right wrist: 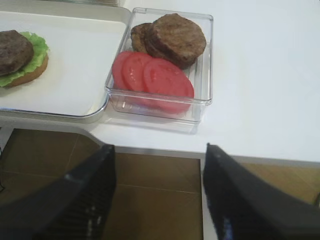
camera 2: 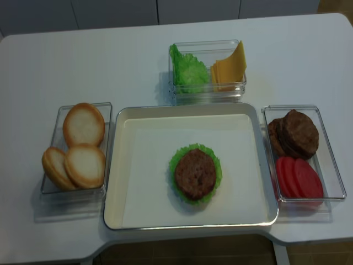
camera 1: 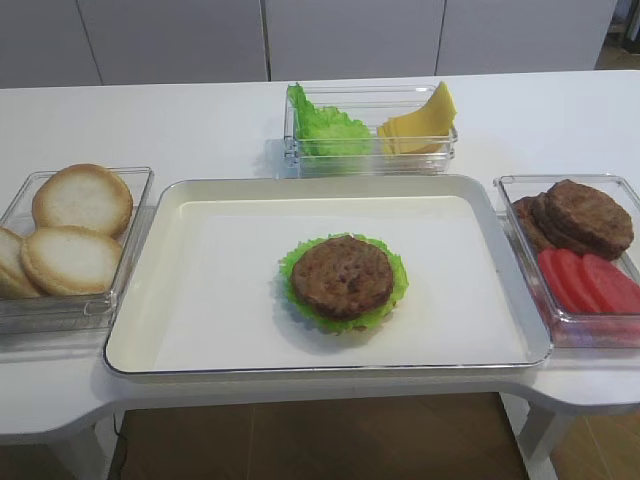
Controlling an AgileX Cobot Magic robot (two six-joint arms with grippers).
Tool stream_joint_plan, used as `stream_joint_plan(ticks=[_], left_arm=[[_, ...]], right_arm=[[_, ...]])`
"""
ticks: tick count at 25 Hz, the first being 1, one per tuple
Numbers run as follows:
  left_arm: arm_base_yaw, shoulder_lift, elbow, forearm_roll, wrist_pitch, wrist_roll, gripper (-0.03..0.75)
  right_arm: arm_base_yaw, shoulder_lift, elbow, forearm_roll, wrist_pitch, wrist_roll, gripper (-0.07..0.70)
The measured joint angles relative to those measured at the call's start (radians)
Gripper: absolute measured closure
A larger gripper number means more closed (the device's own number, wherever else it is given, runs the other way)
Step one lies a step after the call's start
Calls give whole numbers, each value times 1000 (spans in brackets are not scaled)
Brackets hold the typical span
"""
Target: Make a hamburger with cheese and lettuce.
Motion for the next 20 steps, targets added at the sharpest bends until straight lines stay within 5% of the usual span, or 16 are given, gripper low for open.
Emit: stream_joint_plan(ticks=[20], left_arm=[[0, 0, 0, 0, 0, 0, 300]], right_arm=[[-3, 0, 0, 1, 0, 0, 213]])
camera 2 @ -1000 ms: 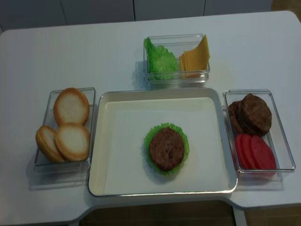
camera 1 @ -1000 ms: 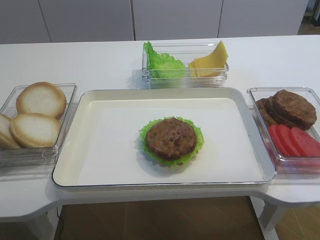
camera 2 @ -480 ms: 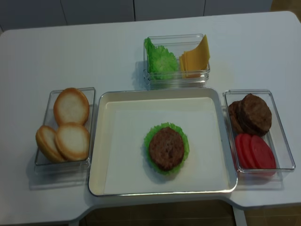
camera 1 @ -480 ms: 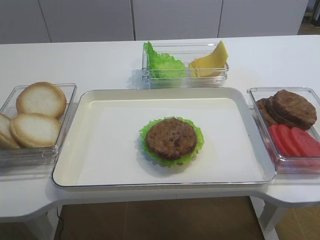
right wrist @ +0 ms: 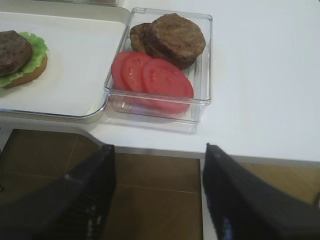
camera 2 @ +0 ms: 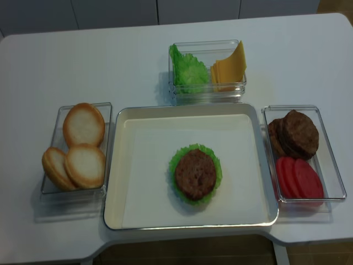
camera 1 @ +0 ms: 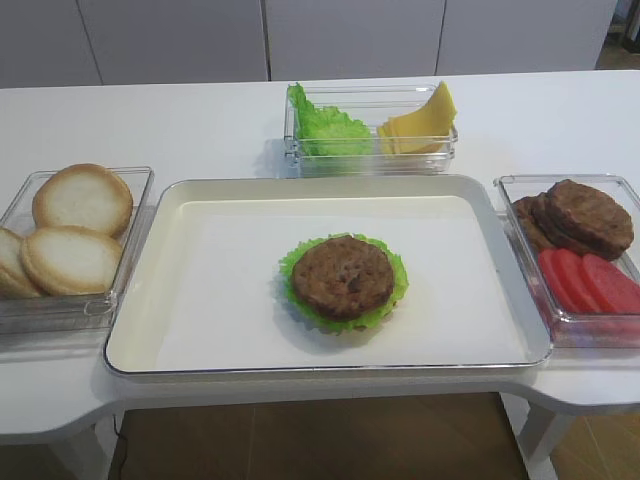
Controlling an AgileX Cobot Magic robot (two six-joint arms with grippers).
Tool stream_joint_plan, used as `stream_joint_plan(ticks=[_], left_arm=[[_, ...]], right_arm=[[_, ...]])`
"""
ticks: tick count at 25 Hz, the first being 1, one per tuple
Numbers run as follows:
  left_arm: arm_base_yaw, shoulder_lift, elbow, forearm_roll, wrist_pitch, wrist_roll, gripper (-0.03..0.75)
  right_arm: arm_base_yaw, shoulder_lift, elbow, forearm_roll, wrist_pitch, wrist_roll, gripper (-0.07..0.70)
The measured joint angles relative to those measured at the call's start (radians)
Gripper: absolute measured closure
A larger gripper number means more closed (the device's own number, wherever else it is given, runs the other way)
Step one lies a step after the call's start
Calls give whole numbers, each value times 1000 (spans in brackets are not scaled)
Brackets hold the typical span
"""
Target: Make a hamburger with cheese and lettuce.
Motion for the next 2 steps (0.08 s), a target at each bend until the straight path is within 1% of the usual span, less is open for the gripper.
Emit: stream_joint_plan(ticks=[2], left_arm=[[0, 0, 0, 0, 0, 0, 300]], right_arm=[[0, 0, 0, 0, 0, 0, 213]])
